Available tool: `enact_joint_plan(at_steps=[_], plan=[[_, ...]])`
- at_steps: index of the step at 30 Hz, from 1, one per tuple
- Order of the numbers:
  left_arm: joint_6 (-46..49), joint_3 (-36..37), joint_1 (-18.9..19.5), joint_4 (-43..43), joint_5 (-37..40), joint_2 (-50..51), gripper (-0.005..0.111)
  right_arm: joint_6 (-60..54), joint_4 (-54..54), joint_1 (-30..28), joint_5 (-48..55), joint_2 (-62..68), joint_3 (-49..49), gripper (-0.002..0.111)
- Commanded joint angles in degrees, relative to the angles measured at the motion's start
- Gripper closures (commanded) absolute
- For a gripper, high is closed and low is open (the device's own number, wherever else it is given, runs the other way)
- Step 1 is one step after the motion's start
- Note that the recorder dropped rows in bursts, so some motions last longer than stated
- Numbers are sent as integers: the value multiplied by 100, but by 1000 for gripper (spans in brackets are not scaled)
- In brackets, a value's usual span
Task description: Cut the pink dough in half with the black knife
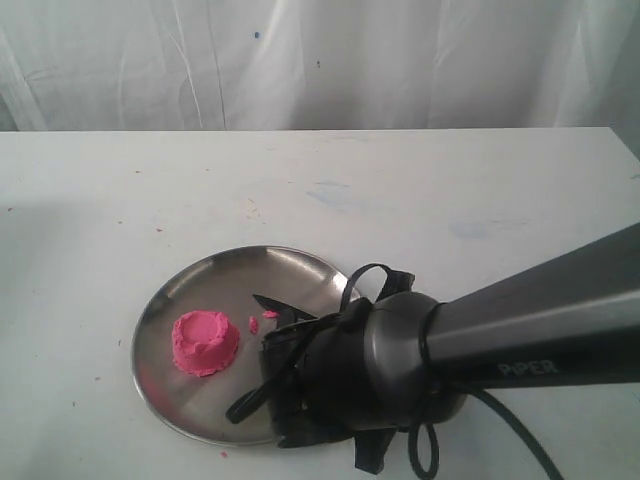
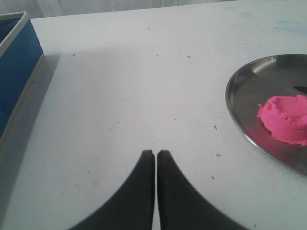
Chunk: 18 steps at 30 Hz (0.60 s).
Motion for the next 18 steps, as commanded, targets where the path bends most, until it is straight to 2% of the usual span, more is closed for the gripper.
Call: enact_joint_plan(at_steps=[1, 18], plan=[[19, 3, -10, 15, -29, -15, 98, 108, -225, -174, -78, 1, 88, 54], [19, 3, -10, 15, -29, -15, 98, 108, -273, -250, -381, 1, 88, 54]])
